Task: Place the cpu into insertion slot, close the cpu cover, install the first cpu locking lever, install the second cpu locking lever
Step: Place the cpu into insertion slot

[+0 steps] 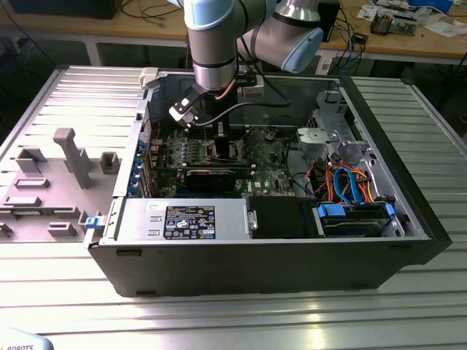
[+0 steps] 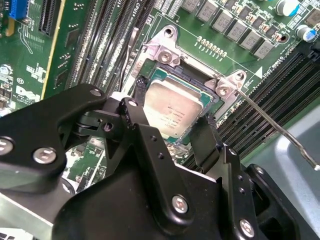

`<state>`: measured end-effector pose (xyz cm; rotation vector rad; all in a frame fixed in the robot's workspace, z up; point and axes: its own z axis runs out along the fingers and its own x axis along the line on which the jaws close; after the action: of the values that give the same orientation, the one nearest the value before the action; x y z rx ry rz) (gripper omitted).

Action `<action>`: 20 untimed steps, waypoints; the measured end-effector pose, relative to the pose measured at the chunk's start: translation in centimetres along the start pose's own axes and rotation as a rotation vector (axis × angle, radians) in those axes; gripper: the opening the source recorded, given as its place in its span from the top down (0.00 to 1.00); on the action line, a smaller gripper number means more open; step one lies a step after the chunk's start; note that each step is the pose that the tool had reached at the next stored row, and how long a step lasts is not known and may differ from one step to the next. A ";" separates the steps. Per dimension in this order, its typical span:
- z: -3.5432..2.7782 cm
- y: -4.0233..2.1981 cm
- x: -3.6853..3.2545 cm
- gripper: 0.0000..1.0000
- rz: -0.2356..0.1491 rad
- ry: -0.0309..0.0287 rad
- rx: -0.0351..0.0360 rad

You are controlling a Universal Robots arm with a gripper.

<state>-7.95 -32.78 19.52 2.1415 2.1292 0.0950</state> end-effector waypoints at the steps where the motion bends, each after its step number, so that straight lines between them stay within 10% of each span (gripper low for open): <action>1: 0.01 0.00 0.06 0.39 0.000 0.0009 0.0003; 20: 0.05 0.03 0.20 0.31 0.000 0.0016 0.0021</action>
<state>-7.92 -32.59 19.46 2.1436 2.1309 0.0947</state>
